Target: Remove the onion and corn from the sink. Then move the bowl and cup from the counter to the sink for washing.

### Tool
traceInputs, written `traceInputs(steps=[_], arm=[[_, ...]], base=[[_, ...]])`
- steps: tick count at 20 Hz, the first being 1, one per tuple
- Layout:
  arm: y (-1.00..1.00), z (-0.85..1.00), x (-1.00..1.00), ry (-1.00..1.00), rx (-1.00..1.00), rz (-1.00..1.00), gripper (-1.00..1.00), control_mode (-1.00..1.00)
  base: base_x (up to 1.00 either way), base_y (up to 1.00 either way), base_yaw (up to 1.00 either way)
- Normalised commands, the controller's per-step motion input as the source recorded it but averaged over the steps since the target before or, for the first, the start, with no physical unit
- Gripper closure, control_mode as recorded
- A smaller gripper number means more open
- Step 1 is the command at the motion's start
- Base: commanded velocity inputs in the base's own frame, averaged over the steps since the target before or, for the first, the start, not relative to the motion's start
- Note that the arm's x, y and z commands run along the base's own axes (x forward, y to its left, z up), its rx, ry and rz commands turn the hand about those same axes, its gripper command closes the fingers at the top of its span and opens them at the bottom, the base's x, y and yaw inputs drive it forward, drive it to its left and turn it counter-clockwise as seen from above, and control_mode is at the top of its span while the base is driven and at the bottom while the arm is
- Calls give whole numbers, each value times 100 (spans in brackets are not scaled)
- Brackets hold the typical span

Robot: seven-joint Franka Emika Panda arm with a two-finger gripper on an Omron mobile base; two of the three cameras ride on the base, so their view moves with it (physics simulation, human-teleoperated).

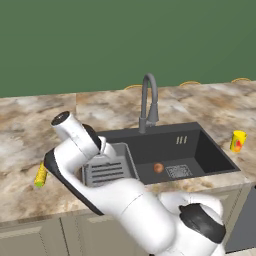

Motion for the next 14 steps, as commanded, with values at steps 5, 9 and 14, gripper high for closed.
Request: traceInputs(steps=[5, 9, 14], arm=[[-50, 11, -6, 0, 0, 21, -100, -100], [-50, 8, -5, 0, 0, 22, -100, -100], [-51, 5, -5, 0, 0, 22, -100, -100]], base=[[0, 0, 0], [0, 0, 0], [0, 0, 0]])
